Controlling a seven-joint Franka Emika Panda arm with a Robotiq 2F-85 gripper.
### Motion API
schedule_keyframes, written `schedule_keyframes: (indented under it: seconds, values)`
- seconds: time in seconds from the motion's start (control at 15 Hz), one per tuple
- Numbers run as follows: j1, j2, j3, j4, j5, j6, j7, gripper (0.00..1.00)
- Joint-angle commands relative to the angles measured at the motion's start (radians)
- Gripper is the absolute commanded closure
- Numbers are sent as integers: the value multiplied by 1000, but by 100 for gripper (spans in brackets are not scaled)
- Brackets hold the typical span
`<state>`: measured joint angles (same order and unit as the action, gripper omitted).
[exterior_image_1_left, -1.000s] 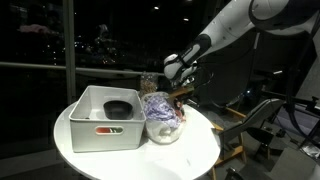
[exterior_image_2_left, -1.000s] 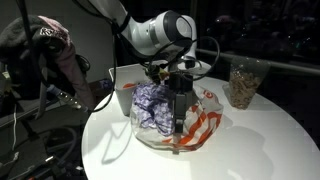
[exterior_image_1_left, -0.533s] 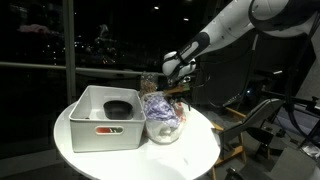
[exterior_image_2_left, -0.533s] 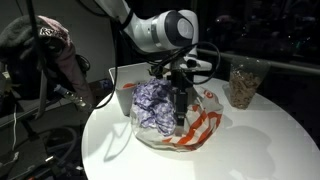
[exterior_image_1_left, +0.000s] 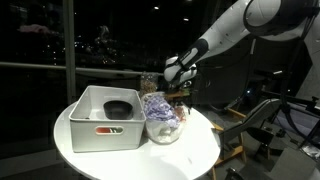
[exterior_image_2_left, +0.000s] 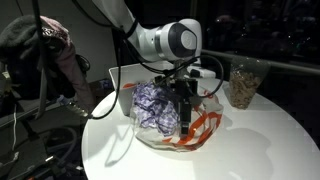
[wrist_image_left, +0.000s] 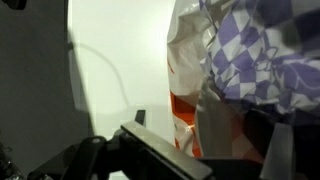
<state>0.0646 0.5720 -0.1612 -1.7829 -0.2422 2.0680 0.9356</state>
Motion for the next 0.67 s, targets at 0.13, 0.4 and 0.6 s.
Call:
schedule_keyframes:
  seconds: [0.13,0.4,0.6]
  values:
    - [7,-31,-32,-70,-6,59,80,0]
    - [14,-36,-42,-103,-25,88,122,26]
    - [21,-42,-45,-125,-36,128,159,39]
